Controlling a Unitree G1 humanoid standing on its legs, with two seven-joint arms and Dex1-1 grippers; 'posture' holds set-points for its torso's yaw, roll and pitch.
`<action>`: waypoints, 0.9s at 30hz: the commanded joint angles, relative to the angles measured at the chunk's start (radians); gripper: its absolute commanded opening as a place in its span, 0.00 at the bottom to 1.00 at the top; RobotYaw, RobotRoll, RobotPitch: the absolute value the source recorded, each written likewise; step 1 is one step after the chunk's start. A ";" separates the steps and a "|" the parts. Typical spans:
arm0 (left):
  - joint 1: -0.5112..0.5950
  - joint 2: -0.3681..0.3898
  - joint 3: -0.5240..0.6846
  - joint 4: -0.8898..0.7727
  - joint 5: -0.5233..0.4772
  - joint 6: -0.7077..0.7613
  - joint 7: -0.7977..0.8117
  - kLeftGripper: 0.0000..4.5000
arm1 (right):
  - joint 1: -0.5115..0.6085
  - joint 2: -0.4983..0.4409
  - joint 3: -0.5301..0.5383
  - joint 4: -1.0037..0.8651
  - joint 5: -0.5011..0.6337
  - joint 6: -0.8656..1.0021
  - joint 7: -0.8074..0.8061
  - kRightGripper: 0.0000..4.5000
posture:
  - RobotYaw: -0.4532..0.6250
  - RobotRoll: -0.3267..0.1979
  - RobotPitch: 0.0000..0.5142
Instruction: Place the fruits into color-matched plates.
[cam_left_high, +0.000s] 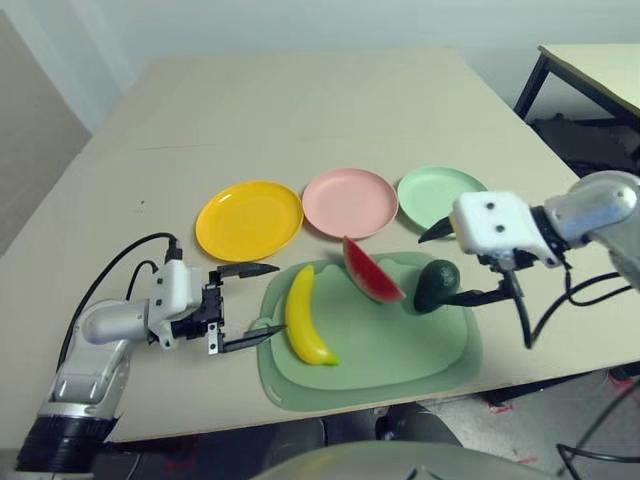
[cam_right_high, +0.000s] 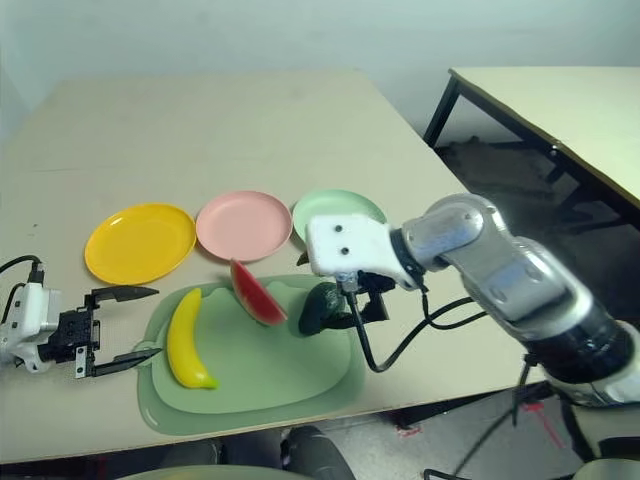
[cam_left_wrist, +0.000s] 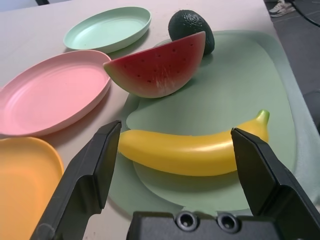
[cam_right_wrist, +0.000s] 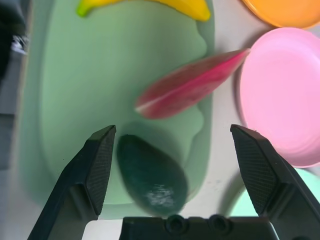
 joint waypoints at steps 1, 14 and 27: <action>0.004 0.006 0.000 -0.033 0.001 0.013 0.011 0.99 | 0.003 0.015 0.022 0.052 -0.078 -0.107 0.040 1.00 | 0.49 0.62 0.00; 0.009 0.001 -0.006 -0.063 0.000 0.031 0.029 0.99 | 0.033 0.045 0.028 0.142 -0.152 -0.173 0.170 1.00 | 0.50 0.62 0.00; 0.012 -0.004 -0.021 -0.105 -0.001 0.064 0.048 0.99 | 0.015 0.098 0.045 0.261 -0.276 -0.255 0.205 1.00 | 0.53 0.62 0.00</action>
